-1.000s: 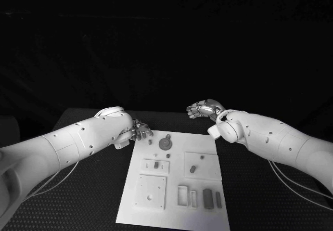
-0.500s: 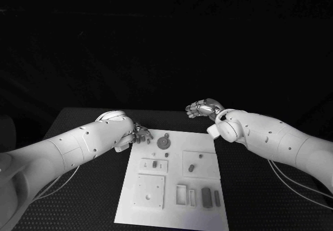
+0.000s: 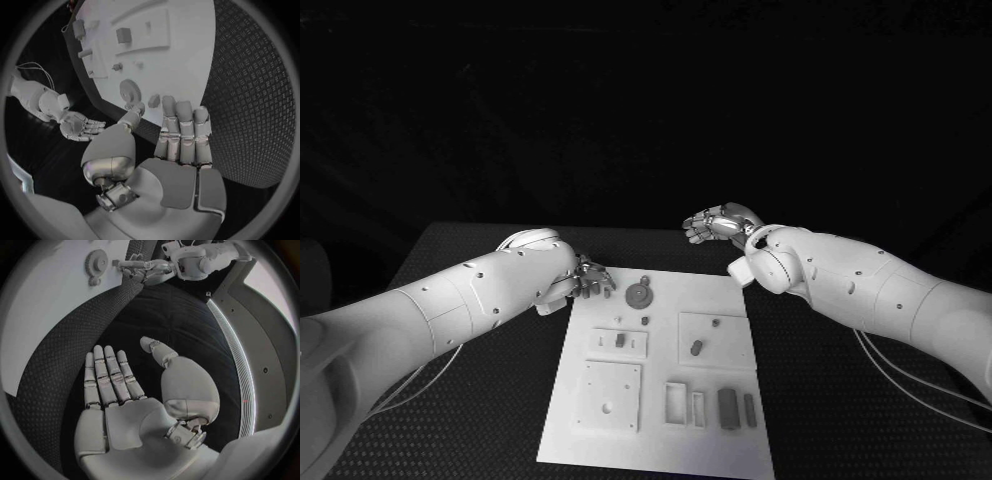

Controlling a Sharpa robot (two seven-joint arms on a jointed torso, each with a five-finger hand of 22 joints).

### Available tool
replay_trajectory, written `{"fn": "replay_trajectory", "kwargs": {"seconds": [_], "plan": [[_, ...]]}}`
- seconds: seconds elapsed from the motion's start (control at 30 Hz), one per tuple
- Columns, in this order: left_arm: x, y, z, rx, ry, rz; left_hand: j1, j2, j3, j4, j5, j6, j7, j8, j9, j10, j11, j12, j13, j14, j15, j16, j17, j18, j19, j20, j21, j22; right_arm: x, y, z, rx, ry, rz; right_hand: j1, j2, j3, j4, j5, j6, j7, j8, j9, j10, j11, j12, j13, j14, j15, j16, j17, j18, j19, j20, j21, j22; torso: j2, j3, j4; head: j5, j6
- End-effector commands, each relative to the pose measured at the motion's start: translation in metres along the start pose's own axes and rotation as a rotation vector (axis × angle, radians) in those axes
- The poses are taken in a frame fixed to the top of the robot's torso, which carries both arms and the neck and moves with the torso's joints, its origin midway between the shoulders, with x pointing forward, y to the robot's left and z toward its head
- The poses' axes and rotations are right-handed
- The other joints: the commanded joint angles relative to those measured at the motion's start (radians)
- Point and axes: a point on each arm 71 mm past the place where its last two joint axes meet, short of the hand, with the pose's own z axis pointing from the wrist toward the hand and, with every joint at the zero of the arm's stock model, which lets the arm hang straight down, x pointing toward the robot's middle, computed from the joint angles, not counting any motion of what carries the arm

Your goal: Assemble the parts on the task board

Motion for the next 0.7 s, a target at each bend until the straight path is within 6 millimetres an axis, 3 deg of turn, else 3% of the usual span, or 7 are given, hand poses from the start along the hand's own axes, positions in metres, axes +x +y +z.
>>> {"fn": "replay_trajectory", "kwargs": {"seconds": [0.03, 0.23, 0.7], "plan": [[0.0020, -0.0027, -0.0001, 0.015, 0.025, 0.005, 0.006, 0.020, 0.006, -0.002, 0.002, -0.002, 0.000, 0.006, -0.003, -0.004, -0.001, -0.006, 0.002, -0.004, 0.001, -0.004, 0.002, -0.009, -0.005, -0.106, -0.003, 0.002, 0.0012, 0.0013, 0.0001, -0.014, 0.006, -0.005, -0.002, -0.002, 0.000, -0.002, 0.004, 0.000, 0.037, 0.004, -0.002, 0.009, -0.001, -0.005, 0.002, -0.008, -0.001, 0.004, -0.001, -0.019, -0.006, 0.001, -0.006, 0.001, 0.000, 0.0000, 0.0004, -0.001, -0.001], [0.0034, -0.0033, 0.0004, 0.018, 0.044, 0.002, 0.058, 0.067, 0.020, -0.032, 0.026, -0.001, 0.001, 0.017, -0.014, 0.000, 0.000, -0.008, 0.005, -0.003, 0.003, -0.003, 0.004, -0.012, -0.005, -0.105, -0.001, 0.009, 0.0020, 0.0016, 0.0003, -0.015, 0.008, -0.005, -0.002, -0.002, 0.000, -0.003, 0.004, 0.000, 0.037, 0.004, -0.002, 0.009, -0.001, -0.005, 0.002, -0.008, -0.001, 0.004, -0.001, -0.019, -0.006, 0.001, -0.007, 0.002, 0.000, -0.0002, 0.0002, -0.003, -0.003], [0.0039, -0.0020, 0.0011, 0.020, 0.052, -0.032, 0.090, 0.099, 0.024, -0.051, 0.032, 0.002, 0.000, 0.028, -0.024, 0.006, 0.000, -0.014, 0.005, -0.003, 0.006, -0.004, 0.005, -0.014, -0.005, -0.102, -0.002, 0.014, 0.0024, 0.0017, 0.0006, -0.015, 0.009, -0.005, -0.002, -0.002, 0.000, -0.002, 0.004, 0.000, 0.037, 0.004, -0.002, 0.009, -0.001, -0.005, 0.002, -0.008, -0.001, 0.004, -0.001, -0.019, -0.006, 0.001, -0.007, 0.002, 0.000, 0.0005, 0.0004, -0.003, -0.003]]}}
